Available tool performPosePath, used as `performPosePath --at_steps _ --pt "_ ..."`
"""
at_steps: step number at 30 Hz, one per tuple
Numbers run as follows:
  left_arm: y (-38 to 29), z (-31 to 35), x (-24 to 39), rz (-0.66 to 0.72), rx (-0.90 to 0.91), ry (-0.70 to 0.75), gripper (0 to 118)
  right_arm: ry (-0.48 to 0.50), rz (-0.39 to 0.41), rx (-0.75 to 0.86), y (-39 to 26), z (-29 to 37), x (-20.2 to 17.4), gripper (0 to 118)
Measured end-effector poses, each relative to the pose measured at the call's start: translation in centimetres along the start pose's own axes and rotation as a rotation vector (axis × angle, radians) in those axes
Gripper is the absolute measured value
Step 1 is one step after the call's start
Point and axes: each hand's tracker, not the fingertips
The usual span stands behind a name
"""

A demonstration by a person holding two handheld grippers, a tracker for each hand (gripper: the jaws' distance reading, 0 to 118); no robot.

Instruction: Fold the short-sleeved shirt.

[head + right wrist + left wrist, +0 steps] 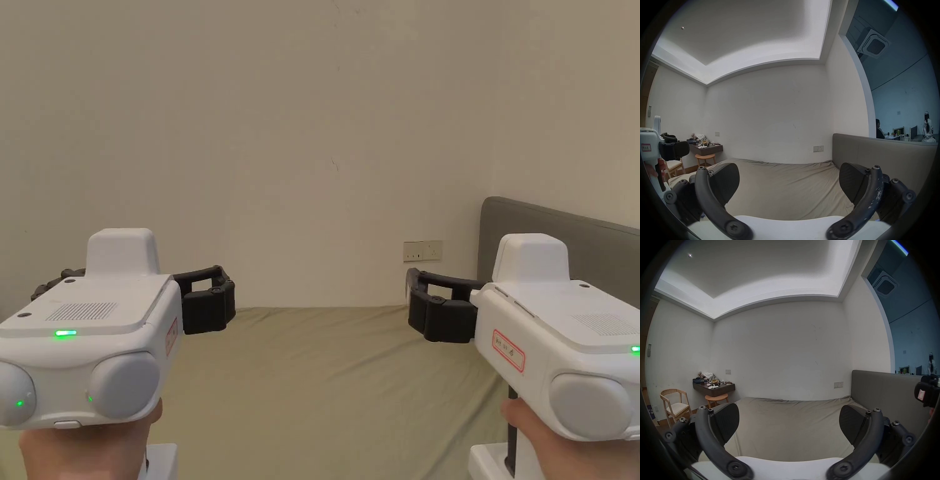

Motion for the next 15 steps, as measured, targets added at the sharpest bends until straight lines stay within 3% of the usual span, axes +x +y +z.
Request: performPosePath --at_steps 15 --pt "-0.05 0.41 -0.26 0.021 0.018 0.006 118 -0.023 0.006 0.050 0.54 0.67 -0.24 118"
